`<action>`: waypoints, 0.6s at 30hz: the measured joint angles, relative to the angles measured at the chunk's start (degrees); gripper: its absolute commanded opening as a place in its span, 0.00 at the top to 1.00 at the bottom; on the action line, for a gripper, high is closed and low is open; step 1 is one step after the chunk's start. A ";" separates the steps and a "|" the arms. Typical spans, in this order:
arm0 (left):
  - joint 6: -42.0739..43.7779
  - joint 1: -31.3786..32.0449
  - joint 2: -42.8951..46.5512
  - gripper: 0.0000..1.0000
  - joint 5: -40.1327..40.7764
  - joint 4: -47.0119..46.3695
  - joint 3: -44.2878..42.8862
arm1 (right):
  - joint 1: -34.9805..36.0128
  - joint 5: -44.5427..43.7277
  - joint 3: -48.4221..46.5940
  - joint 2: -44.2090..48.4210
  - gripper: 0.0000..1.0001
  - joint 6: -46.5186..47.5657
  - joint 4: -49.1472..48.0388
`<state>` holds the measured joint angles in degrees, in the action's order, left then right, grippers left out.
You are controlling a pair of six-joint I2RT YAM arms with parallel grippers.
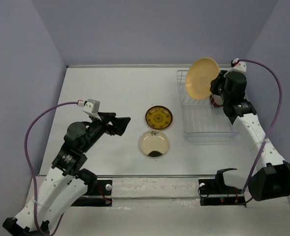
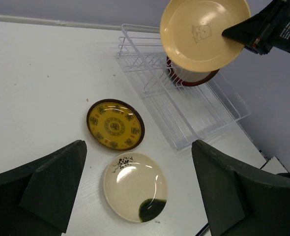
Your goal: Load the plates into the dish rack
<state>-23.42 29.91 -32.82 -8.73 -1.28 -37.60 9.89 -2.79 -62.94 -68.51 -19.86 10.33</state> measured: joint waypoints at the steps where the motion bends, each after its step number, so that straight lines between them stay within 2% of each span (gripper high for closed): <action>1: 0.72 0.00 1.33 0.01 0.13 1.84 0.52 | -1.27 -5.53 -0.26 -0.07 0.93 1.18 0.02; 5: 2.93 0.35 6.78 0.01 -0.85 6.29 3.06 | -2.40 -19.34 -0.57 -1.53 0.93 5.99 -0.74; 9: 4.24 0.07 7.23 0.01 -2.64 7.23 3.21 | -2.43 -26.95 -2.93 -6.91 0.93 11.85 -2.23; 18: 5.05 -0.04 11.13 0.01 -5.62 7.65 3.52 | -3.19 -29.99 -6.16 -15.02 0.93 25.38 -5.86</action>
<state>-18.37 29.87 -21.69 -14.35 6.37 -34.09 6.70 -32.77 -69.10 -83.53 5.52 4.47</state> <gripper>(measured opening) 0.990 0.235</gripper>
